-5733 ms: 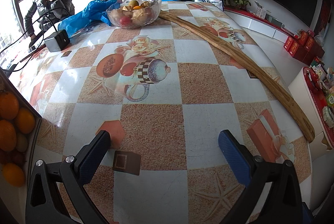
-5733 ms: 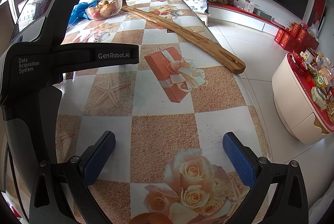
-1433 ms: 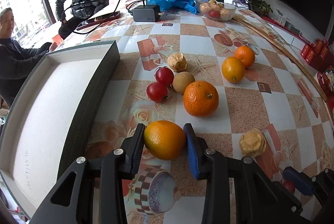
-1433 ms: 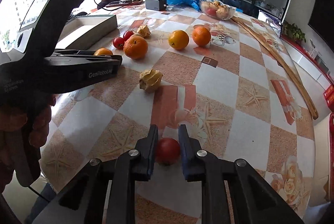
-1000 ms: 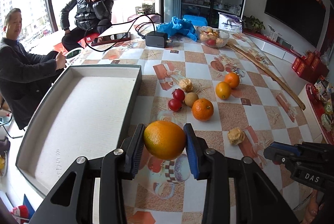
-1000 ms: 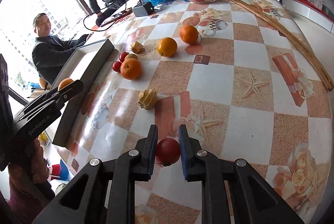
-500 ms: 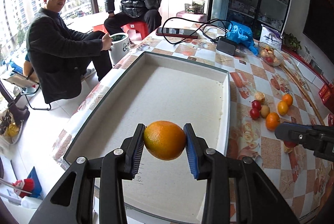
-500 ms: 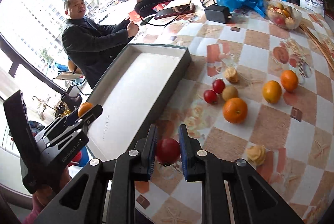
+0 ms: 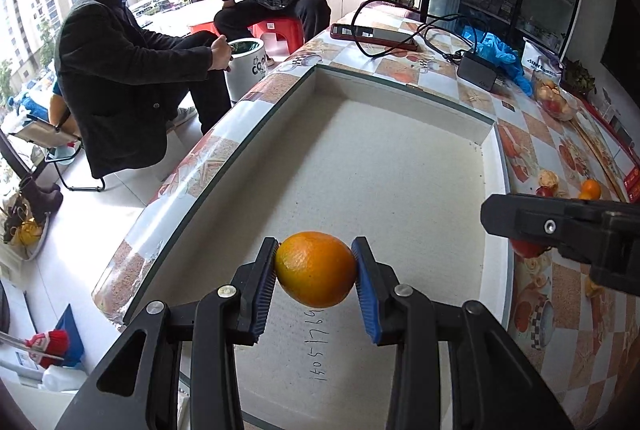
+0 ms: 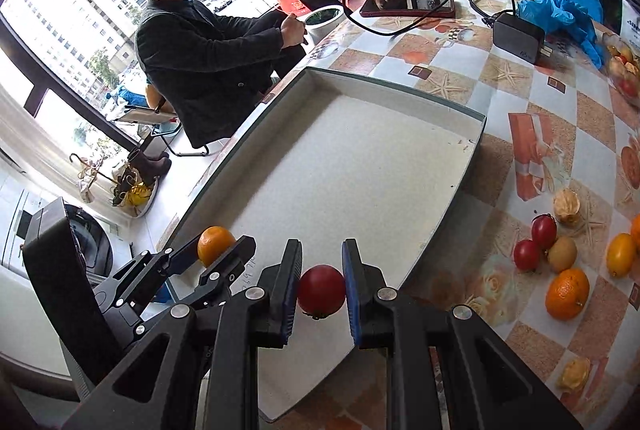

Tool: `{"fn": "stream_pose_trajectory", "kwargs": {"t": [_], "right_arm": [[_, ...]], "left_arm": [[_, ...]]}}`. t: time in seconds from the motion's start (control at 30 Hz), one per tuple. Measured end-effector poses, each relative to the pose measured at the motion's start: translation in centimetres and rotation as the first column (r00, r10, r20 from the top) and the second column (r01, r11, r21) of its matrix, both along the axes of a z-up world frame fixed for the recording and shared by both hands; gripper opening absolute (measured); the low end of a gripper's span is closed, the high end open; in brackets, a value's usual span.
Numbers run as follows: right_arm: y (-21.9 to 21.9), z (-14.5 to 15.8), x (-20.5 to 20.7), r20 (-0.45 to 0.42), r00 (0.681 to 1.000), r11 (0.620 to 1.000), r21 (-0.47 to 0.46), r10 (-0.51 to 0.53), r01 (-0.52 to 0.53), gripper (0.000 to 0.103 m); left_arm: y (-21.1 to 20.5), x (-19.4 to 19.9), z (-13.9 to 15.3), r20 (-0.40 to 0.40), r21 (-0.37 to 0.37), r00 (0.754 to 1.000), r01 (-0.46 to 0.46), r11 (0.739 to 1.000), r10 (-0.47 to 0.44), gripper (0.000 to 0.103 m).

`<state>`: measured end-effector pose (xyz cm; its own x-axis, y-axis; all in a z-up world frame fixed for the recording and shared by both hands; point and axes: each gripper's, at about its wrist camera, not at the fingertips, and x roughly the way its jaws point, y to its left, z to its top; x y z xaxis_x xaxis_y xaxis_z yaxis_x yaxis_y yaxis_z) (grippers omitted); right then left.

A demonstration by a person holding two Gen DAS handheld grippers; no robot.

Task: Organize fruits
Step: 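Carry the orange with the left tool while the right tool carries the apple over the white tray, then open the left tool to drop the orange while the right tool releases the apple in the tray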

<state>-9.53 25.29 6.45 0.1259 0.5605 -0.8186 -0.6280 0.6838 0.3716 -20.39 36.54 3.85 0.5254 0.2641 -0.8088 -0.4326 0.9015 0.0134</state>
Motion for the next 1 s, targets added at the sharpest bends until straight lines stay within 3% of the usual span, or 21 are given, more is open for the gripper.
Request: {"fn": "stream_pose_trajectory", "kwargs": {"t": [0.33,0.43,0.47,0.5,0.53,0.57,0.63,0.8,1.0], "right_arm": [[1.4,-2.7,-0.8,-0.015,1.0,0.998,-0.061,0.022,-0.023,0.021],[1.5,-2.7,-0.8,0.006,1.0,0.997,-0.071,0.02,-0.019,0.021],[1.5,-2.7,-0.8,0.01,1.0,0.997,-0.072,0.022,-0.022,0.022],[1.4,-2.6,-0.7,0.01,1.0,0.997,-0.07,0.024,-0.023,0.024],[1.3,-2.5,-0.7,0.008,1.0,0.998,-0.067,0.022,-0.021,0.034],[1.1,-2.4,-0.6,0.009,1.0,0.998,-0.06,0.015,-0.014,0.063],[0.4,-1.4,-0.5,0.025,1.0,1.0,-0.008,0.003,-0.003,0.089],[-2.5,1.6,-0.2,0.119,0.991,0.998,0.026,-0.055,0.053,0.089],[-11.3,2.0,4.0,0.155,0.949,0.96,-0.009,-0.275,0.279,0.089]], "left_arm": [[1.3,0.2,-2.6,-0.038,-0.009,0.999,0.003,1.0,-0.004,0.041],[1.3,-0.1,-2.4,-0.007,-0.003,1.0,-0.003,1.0,0.003,0.041],[1.2,-0.2,-2.2,0.011,0.005,1.0,-0.006,1.0,0.006,0.046],[1.1,-0.2,-2.0,0.024,0.011,1.0,-0.004,1.0,0.004,0.052],[1.1,-0.3,-1.7,0.038,0.016,0.999,-0.001,1.0,0.001,0.068],[1.0,-0.4,-1.4,0.056,0.022,0.998,0.0,1.0,-0.001,0.082],[0.6,-0.7,-0.5,0.097,0.049,0.995,-0.005,0.999,0.0,0.083],[-0.5,-0.6,1.2,0.094,0.049,0.995,0.024,0.999,-0.029,0.083],[-5.5,0.5,3.1,0.112,0.02,0.981,0.155,0.988,-0.157,0.083]]}}
